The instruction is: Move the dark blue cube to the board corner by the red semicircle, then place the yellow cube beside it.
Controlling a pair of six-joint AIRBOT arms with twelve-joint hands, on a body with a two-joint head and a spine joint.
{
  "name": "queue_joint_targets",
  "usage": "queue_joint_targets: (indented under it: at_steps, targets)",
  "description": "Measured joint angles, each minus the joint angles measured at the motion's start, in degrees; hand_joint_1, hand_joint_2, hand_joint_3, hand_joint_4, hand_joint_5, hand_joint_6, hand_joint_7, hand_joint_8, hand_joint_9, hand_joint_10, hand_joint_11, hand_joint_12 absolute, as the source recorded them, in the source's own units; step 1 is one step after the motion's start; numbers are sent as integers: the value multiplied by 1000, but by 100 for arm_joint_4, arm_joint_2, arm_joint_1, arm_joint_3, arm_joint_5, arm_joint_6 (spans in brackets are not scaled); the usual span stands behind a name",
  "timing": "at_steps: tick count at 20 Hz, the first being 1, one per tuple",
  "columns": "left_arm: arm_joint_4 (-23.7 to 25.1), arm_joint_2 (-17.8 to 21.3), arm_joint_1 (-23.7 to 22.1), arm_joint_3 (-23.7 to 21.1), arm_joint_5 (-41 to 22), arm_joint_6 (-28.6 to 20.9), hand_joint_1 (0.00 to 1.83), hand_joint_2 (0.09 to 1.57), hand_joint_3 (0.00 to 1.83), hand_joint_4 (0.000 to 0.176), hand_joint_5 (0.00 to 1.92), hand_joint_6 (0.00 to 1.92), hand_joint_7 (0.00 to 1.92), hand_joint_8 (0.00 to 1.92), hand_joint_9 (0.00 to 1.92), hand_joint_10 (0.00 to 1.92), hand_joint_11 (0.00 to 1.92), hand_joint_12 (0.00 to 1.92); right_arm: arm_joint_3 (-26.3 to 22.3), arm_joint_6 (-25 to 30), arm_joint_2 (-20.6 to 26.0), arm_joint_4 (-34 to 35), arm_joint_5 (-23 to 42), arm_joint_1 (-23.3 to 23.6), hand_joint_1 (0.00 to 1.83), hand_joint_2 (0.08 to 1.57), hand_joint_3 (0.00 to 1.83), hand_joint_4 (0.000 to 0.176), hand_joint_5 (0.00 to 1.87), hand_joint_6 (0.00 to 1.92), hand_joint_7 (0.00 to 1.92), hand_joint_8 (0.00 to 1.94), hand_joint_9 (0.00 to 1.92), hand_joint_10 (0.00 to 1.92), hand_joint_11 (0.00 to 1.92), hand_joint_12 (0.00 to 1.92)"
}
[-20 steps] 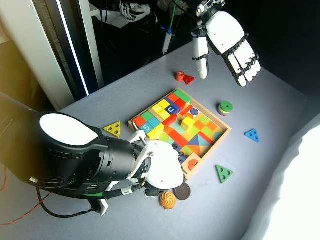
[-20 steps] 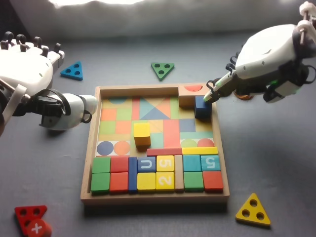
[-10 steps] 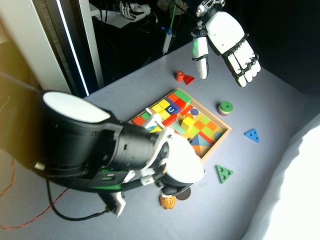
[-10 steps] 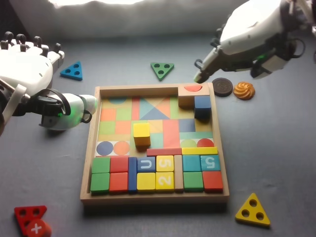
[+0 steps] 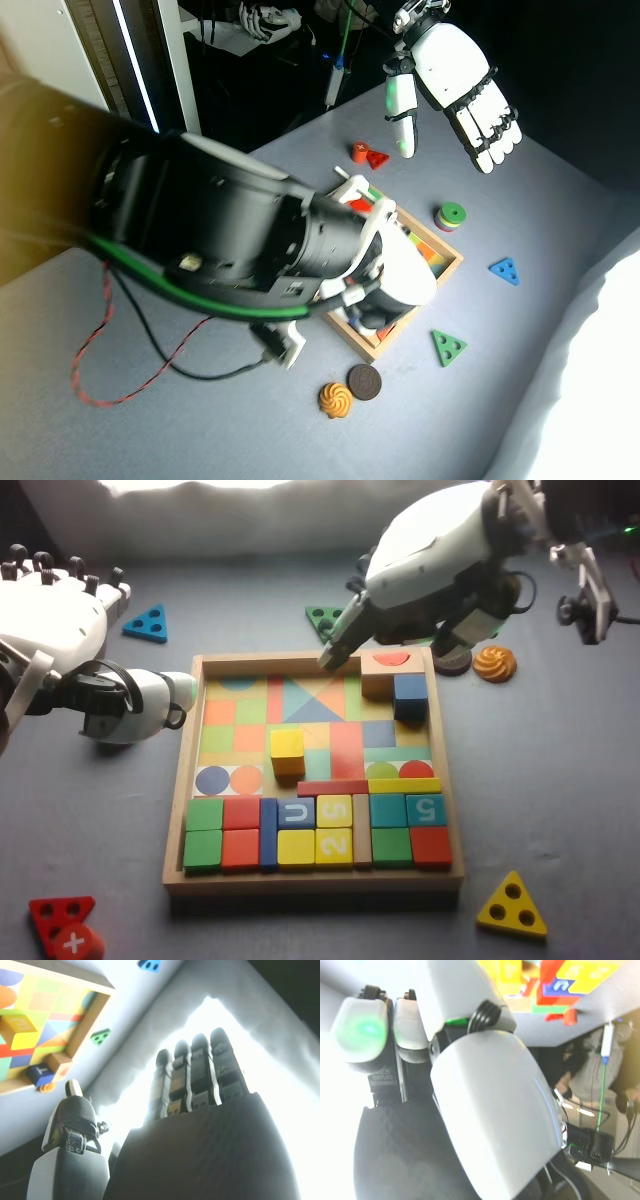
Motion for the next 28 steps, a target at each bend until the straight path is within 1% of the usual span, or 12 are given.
queue_joint_targets:
  at_steps: [2,5,7,12,13,15,17,19,22,25,26,28]
  targets:
    - [2,0,0,0,4,0,0,1269,2,0,86,0,75,1,35,1,0,0,-96,0,-48,31,-98,-70,1658,1134,0,0,450,8,1165,1941,1338,1921,1411,1921]
    - [2,0,0,7,0,0,0,1278,5,0,109,8,94,7,60,9,2,1,-260,9,-79,153,-188,-151,1693,1132,0,0,423,1,1183,1941,1354,1921,1426,1921]
    - [2,0,0,7,2,0,0,1271,1,0,108,7,88,4,53,5,6,3,-343,9,-81,225,-243,-177,1683,1131,0,0,422,1,1156,1941,1358,1921,1426,1921]
    - [2,0,0,13,-4,0,0,1270,0,0,93,2,76,0,49,1,3,2,-361,7,-94,229,-313,-306,1671,1146,5,0,419,5,1139,1941,1351,1921,1410,1921]
    - [9,0,0,13,-17,0,0,1271,1,0,101,5,87,5,60,6,8,5,-361,4,-94,227,-308,-319,1685,1145,4,0,404,2,1128,1941,1341,1921,1414,1921]
    - [7,0,0,13,-72,2,0,1266,0,0,132,15,111,12,81,12,18,10,-402,-39,-94,216,-302,-358,1653,1140,1,0,423,9,1145,1941,1344,1921,1419,1921]
    - [11,0,0,13,-151,0,0,1270,0,0,123,8,111,9,82,10,19,12,-444,-527,-94,647,-310,-446,1676,1149,3,0,408,3,1138,1941,1347,1921,1427,1921]
    - [9,0,0,13,-234,0,0,1266,0,0,124,7,107,5,78,6,20,13,-529,-710,-96,800,-328,-459,1664,1146,1,0,426,8,1124,1941,1342,1921,1433,1921]
    - [-35,0,-2,13,-352,2,0,1263,0,0,145,13,129,12,99,13,41,25,-560,-789,-116,881,-380,-459,1664,1147,2,0,420,3,1104,1941,1342,1921,1432,1921]
    - [-125,0,-7,46,-457,2,0,1260,0,0,138,9,123,8,89,8,43,26,-566,-901,-116,876,-468,-562,1675,1147,1,0,421,3,1124,1941,1344,1921,1425,1921]
    - [-120,0,-7,48,-463,0,0,1267,0,0,119,1,109,2,81,3,23,19,-568,-905,-116,874,-468,-568,1661,1146,1,0,418,1,1131,1906,1359,1921,1427,1921]
    - [-125,0,-4,48,-470,0,0,1268,1,0,122,2,112,2,82,3,25,24,-579,-966,-142,872,-479,-601,1659,1149,2,0,431,6,1114,1941,1353,1921,1431,1921]
